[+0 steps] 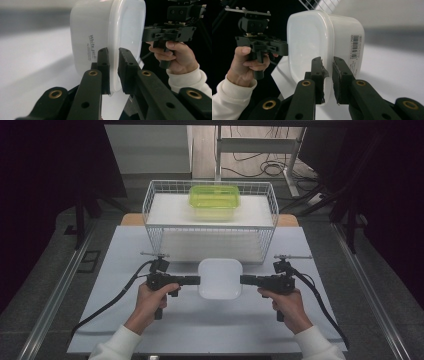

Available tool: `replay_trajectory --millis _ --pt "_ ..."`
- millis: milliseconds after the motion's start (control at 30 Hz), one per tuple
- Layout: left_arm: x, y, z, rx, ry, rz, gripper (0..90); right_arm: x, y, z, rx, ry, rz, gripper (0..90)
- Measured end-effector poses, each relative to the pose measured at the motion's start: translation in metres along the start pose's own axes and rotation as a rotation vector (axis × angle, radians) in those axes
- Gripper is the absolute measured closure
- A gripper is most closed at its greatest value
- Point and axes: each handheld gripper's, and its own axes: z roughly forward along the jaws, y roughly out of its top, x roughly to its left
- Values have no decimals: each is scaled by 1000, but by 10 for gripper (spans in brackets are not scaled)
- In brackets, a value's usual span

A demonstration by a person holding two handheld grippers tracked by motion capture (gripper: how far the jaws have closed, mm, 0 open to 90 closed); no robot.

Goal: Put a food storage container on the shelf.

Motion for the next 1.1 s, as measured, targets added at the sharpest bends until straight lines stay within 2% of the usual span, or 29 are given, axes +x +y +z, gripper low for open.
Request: replay_trajectory --millis 167,367,800,1100 --pt "-19 23 -16 -48 3 47 799 23 29 -10 -34 -5 -73 791" --pt "-37 51 -32 -92 13 86 799 43 61 -16 -73 -7 -121 788" --pt "-64 110 -54 -141 19 166 805 62 119 -26 -128 4 -168 786" --pt "-67 155 -62 -178 1 179 809 67 170 -28 -147 6 -176 785"
